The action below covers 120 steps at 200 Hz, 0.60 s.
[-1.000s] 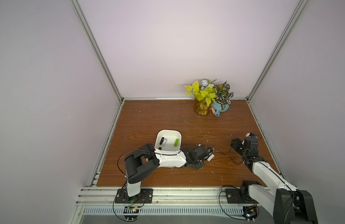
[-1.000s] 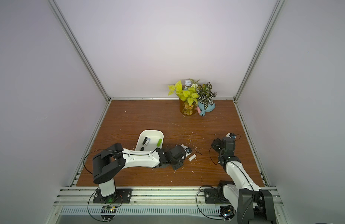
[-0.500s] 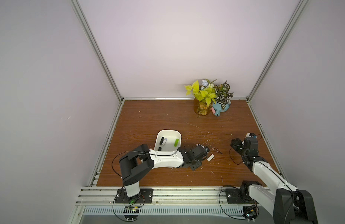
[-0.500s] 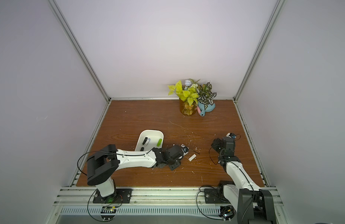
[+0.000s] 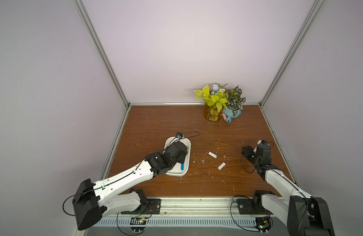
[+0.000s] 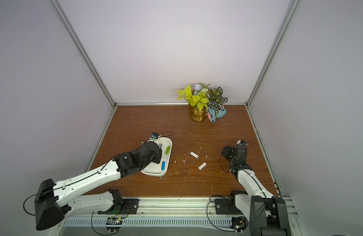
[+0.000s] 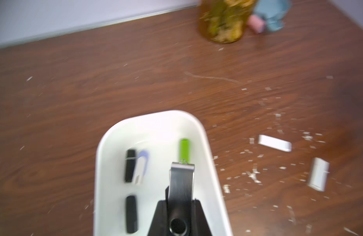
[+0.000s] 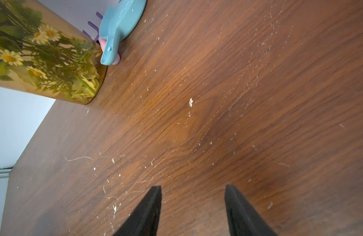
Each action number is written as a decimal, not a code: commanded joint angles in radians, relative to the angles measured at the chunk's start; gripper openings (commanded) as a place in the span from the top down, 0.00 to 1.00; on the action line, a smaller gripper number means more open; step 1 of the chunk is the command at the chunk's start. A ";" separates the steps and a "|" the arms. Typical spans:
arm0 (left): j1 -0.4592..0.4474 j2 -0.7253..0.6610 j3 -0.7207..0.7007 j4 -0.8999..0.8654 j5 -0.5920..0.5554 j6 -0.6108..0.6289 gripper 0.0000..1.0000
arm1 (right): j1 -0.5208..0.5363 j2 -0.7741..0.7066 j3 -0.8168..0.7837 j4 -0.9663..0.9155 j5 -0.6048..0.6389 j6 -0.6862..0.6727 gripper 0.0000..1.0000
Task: Put the usb flash drive into the storage box
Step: Place the USB flash in the storage box.
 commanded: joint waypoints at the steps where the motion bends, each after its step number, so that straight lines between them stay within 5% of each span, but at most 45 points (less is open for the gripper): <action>1: 0.024 0.025 -0.028 -0.065 -0.043 -0.097 1.00 | 0.000 0.018 -0.008 0.045 -0.024 0.012 0.44; 71: 0.117 0.231 -0.091 0.066 0.075 -0.100 1.00 | -0.001 0.106 0.024 0.076 -0.087 0.017 0.44; 120: 0.151 0.317 -0.029 0.032 0.045 -0.077 1.00 | 0.001 0.134 0.033 0.084 -0.098 0.020 0.44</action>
